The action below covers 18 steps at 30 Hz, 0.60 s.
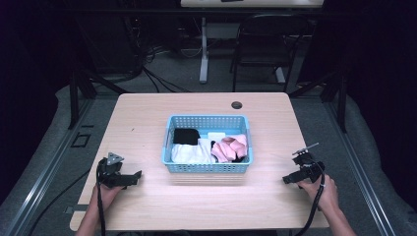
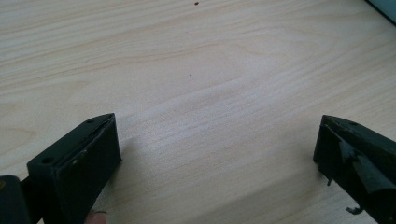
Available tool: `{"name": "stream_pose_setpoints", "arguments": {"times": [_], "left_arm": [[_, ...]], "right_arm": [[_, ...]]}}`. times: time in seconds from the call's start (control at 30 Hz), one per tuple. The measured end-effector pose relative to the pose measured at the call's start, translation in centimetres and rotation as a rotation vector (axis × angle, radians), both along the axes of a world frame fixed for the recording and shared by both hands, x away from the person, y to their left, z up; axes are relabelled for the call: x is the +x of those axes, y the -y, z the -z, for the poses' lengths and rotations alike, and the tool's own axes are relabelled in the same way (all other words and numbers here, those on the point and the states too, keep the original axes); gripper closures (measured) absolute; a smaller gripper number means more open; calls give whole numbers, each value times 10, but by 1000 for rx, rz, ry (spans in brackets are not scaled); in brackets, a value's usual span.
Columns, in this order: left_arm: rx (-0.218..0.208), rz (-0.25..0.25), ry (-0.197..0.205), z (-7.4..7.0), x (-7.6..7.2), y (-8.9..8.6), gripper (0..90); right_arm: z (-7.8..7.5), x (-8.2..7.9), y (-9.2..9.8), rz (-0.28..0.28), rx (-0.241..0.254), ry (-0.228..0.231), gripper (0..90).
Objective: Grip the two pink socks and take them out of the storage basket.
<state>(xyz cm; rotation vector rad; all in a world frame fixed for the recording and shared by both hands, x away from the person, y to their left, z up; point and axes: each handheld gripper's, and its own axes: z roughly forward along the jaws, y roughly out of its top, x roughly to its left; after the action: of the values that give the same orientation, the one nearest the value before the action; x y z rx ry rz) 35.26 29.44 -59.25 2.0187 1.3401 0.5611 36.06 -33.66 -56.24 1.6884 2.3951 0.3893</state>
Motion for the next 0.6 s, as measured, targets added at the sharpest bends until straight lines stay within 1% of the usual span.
{"name": "stream_pose_setpoints", "arguments": {"times": [0.2,0.37,0.53,0.6], "left_arm": [[1,1,0,0,0,0,6],[-1,0,0,0,0,0,6],[1,1,0,0,0,0,6],[0,0,0,0,0,0,6]], "right_arm": [[0,-1,0,0,3,5,0],[0,0,0,2,0,0,0],[0,-1,0,-1,8,9,0],[0,-1,0,-3,10,6,0]]}}
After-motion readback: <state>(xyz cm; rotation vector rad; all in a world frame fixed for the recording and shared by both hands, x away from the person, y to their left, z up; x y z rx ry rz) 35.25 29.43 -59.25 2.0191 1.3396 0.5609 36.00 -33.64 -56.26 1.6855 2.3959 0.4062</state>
